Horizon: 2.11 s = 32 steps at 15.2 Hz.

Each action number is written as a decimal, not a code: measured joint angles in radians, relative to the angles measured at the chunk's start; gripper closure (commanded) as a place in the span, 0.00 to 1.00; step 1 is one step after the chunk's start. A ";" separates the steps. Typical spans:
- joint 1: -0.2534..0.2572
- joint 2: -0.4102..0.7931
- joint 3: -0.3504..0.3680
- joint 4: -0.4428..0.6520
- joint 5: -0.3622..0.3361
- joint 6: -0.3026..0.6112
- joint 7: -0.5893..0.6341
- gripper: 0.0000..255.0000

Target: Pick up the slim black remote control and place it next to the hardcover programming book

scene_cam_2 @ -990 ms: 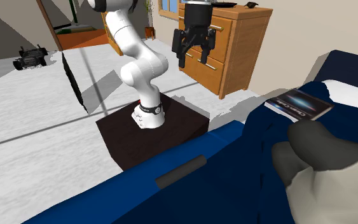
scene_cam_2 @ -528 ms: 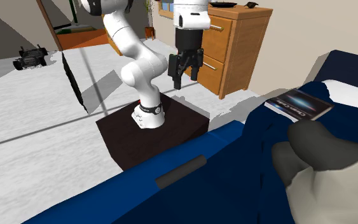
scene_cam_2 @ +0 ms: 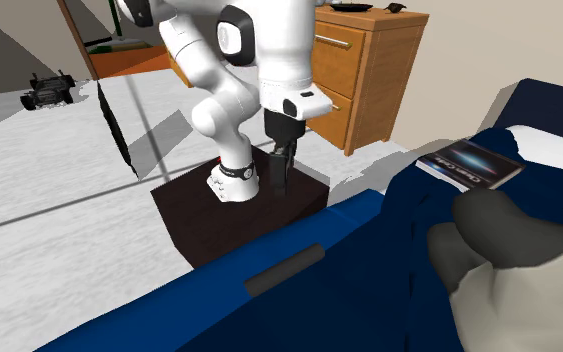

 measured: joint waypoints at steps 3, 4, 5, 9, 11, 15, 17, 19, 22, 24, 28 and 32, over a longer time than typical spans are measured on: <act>0.045 0.072 -0.106 -0.010 -0.037 0.101 -0.188 0.00; 0.061 0.095 -0.141 -0.014 -0.047 0.134 -0.250 0.00; 0.081 0.129 -0.182 -0.012 -0.054 0.173 -0.316 0.00; 0.194 0.283 -0.339 0.025 -0.033 0.309 -0.589 0.00; 0.254 0.355 -0.406 0.031 -0.003 0.376 -0.707 0.00; 0.300 0.433 -0.460 0.025 0.037 0.458 -0.777 0.00; 0.318 0.468 -0.482 0.019 0.061 0.496 -0.797 0.00; 0.331 0.495 -0.500 0.008 0.080 0.530 -0.815 0.00; 0.336 0.505 -0.505 0.006 0.088 0.540 -0.821 0.00; 0.337 0.506 -0.505 0.006 0.089 0.541 -0.821 0.00; 0.337 0.504 -0.505 0.007 0.090 0.536 -0.821 1.00; 0.336 0.502 -0.505 0.006 0.089 0.536 -0.820 1.00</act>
